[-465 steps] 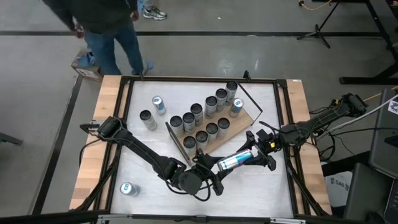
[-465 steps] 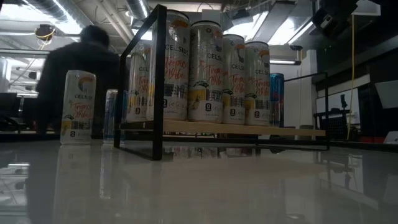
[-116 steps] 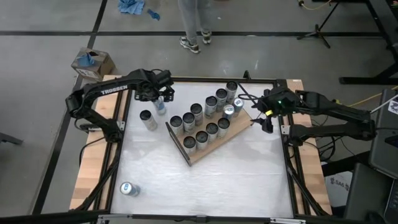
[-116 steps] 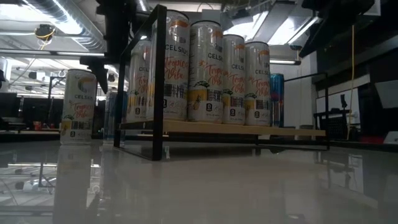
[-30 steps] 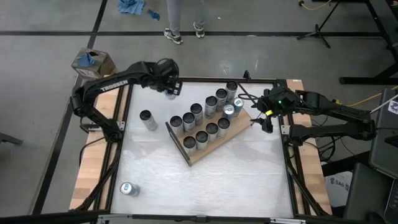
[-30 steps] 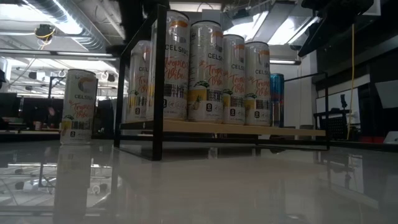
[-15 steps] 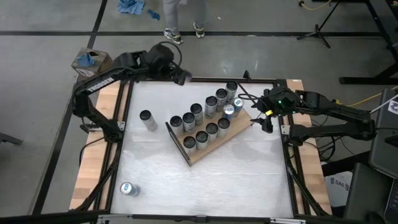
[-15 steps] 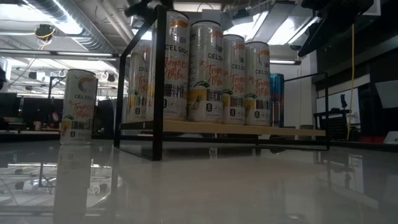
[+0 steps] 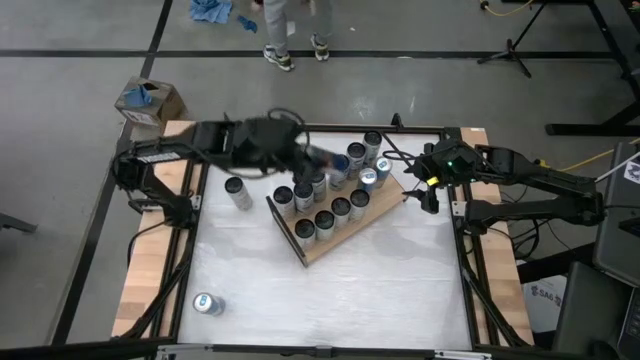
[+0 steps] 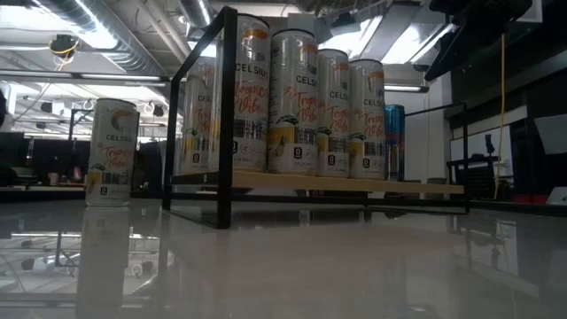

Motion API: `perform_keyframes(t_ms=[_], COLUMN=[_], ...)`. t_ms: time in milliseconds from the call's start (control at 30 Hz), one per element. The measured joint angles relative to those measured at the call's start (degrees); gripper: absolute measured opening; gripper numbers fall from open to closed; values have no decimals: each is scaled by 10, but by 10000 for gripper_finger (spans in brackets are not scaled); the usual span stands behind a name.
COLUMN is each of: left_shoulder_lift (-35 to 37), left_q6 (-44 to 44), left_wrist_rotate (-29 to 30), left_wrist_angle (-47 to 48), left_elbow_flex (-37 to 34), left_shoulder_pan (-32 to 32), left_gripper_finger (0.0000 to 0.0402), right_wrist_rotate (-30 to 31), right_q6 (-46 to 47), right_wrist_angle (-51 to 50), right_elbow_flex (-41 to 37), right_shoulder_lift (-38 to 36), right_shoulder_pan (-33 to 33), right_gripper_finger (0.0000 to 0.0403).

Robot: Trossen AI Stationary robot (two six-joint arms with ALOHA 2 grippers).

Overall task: Place canned beverage on shelf
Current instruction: Put the blue soda can on the shelf

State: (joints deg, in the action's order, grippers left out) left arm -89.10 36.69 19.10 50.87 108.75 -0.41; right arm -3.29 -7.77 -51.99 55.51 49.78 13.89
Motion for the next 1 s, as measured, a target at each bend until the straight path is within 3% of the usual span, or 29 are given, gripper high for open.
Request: perform_keyframes(t_ms=[333, 767, 1000], left_shoulder_lift=[-85, -184, -217], left_q6=[-12, 89, 154], left_wrist_rotate=[17, -43, -53], left_wrist_angle=[-104, -87, -26], left_elbow_flex=[1, 1, 1], left_shoulder_pan=[-123, -191, -212], left_gripper_finger=[215, 215, 215], right_wrist_rotate=[0, -9, -15], right_q6=[0, 17, 41], right_wrist_angle=[0, 0, 4], right_elbow_flex=[0, 0, 0], right_shoulder_lift=[0, 0, 0], right_shoulder_pan=[0, 0, 0], right_gripper_finger=[296, 296, 296])
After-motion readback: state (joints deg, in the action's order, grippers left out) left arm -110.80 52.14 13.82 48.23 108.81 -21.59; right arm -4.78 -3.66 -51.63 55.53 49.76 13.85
